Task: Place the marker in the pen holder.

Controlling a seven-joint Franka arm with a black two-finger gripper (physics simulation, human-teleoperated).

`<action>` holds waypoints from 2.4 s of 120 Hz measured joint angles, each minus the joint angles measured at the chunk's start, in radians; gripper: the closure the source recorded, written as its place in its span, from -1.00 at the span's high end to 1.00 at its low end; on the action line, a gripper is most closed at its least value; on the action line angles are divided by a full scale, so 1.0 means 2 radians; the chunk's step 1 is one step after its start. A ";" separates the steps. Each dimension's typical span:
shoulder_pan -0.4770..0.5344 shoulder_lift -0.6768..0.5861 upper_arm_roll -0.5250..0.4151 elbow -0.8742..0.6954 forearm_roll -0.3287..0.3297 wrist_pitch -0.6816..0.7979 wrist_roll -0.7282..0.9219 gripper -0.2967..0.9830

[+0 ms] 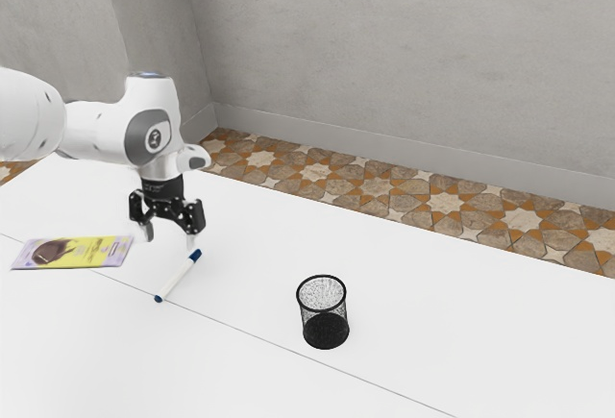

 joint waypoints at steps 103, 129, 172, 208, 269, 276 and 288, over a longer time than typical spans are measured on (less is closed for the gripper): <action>0.018 0.079 -0.007 0.006 -0.056 0.119 0.079 0.08; 0.018 0.081 -0.007 0.006 -0.065 0.121 0.087 -0.24; 0.014 0.084 -0.007 0.007 -0.070 0.122 0.093 -0.40; 0.013 0.076 -0.007 0.012 -0.067 0.119 0.096 -0.50; -0.034 -0.095 0.000 0.009 -0.043 0.026 0.091 -0.54; -0.045 -0.108 -0.002 0.009 -0.035 0.015 0.087 -0.54; -0.061 -0.118 -0.002 0.009 -0.023 0.000 0.080 -0.55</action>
